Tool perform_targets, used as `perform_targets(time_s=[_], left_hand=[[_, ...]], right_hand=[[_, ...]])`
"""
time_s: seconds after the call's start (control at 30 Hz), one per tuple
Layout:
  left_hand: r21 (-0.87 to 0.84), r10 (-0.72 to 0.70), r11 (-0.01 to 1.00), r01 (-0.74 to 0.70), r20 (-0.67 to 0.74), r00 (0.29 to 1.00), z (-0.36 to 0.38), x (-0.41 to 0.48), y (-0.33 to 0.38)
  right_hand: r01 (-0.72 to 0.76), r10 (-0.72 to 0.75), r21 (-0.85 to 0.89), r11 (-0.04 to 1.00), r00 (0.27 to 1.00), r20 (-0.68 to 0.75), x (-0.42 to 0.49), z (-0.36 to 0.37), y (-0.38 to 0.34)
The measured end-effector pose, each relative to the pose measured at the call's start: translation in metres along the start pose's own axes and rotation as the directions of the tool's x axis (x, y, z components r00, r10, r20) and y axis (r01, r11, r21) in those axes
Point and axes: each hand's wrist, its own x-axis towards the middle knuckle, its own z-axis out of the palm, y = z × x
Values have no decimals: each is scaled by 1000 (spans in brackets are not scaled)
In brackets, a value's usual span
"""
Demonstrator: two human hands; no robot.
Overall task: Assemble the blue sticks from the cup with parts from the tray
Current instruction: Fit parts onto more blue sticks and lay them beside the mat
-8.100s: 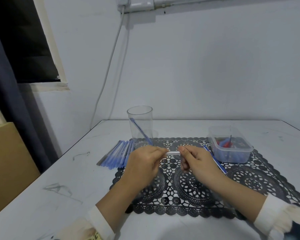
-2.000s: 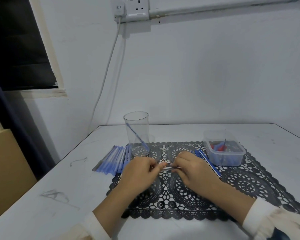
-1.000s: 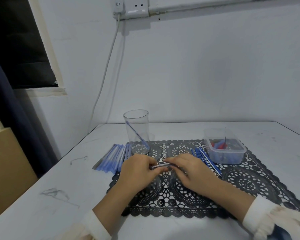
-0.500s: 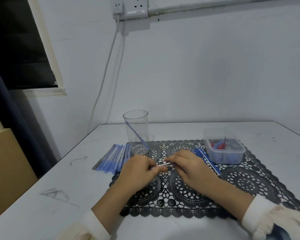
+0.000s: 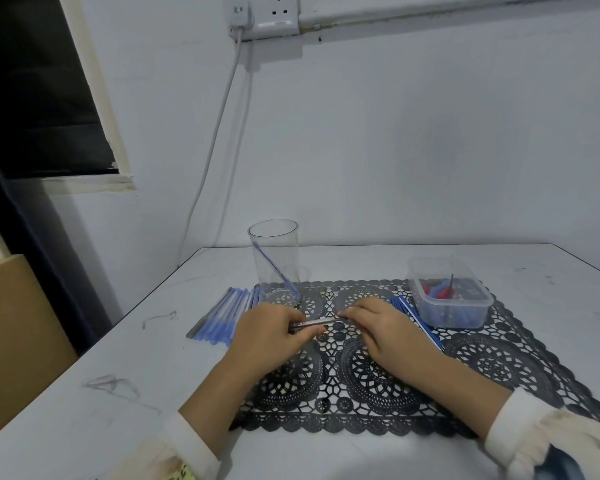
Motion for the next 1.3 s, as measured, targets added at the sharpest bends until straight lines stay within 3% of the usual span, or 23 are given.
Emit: perform_targets(time_s=[0.23, 0.63, 0.87, 0.97, 1.17, 1.3], left_hand=[[-42, 29, 999, -30, -10, 1000, 1, -1, -4], [-70, 57, 996, -59, -25, 998, 1, -1, -5], [-78, 51, 996, -52, -23, 998, 1, 0, -6], [-66, 24, 997, -27, -37, 999, 2, 0, -7], [-174, -129, 978, 113, -79, 988, 4, 4, -11], [-244, -158, 961, 132, -91, 983, 7, 4, -14]], right_hand=[[65, -63, -30, 997, 995, 79, 0, -5, -2], [124, -120, -40, 992, 989, 82, 0, -13, -5], [-44, 45, -24, 999, 997, 62, 0, -13, -4], [-134, 131, 109, 985, 991, 29, -2, -14, -8], [-190, 198, 131, 973, 979, -54, 0, -9, 0], [-181, 203, 162, 970, 970, -130, 2, -7, 4]])
